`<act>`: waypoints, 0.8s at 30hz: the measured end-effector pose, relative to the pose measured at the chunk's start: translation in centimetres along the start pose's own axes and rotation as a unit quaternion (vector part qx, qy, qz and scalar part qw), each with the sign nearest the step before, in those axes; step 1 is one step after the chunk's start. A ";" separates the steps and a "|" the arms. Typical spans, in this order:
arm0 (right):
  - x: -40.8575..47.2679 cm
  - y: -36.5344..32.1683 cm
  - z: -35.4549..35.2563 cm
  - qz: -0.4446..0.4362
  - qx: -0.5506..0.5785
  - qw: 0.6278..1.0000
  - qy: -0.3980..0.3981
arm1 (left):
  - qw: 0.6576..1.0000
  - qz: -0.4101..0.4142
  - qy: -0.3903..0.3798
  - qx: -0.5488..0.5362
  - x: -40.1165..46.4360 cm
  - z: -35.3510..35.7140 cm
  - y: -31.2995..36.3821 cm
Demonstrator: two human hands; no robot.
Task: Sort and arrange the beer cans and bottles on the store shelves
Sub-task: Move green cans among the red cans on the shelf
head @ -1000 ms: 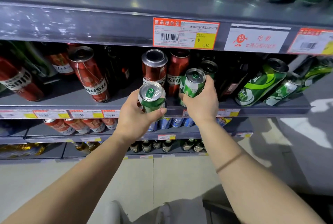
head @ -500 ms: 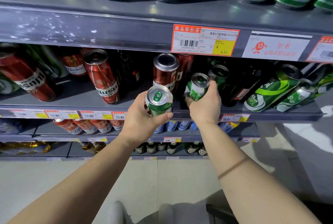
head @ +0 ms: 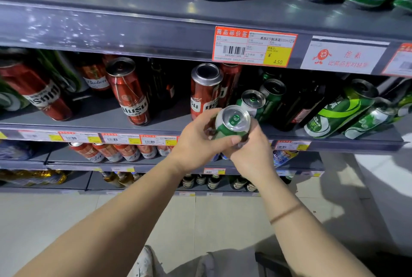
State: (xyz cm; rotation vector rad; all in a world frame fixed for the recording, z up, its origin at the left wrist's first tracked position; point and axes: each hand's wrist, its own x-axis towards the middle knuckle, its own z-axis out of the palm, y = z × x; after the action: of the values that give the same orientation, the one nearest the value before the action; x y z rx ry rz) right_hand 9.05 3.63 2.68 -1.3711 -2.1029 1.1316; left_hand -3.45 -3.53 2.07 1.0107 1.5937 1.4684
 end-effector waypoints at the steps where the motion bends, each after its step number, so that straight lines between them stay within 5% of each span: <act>1: -0.1 0.1 0.1 0.009 0.006 1.000 0.015 | 1.000 -0.005 0.019 -0.017 0.3 -0.7 0.1; 5: -0.2 0.1 0.5 0.022 0.015 0.997 0.077 | 0.973 -0.037 0.218 0.065 2.4 -3.5 -0.7; 14: 0.5 -1.3 1.5 0.026 -0.002 0.994 0.102 | 0.967 -0.066 0.175 0.174 7.0 -2.1 -2.0; 24: 1.4 -3.4 4.7 0.034 0.001 0.993 0.109 | 0.975 0.028 0.188 0.119 -2.6 -7.7 -1.4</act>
State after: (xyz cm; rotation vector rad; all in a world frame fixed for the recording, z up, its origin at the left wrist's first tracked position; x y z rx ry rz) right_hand 3.28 2.22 2.40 -1.5033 -1.9141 0.9613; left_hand -9.41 -9.23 1.25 0.9536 2.0664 1.6041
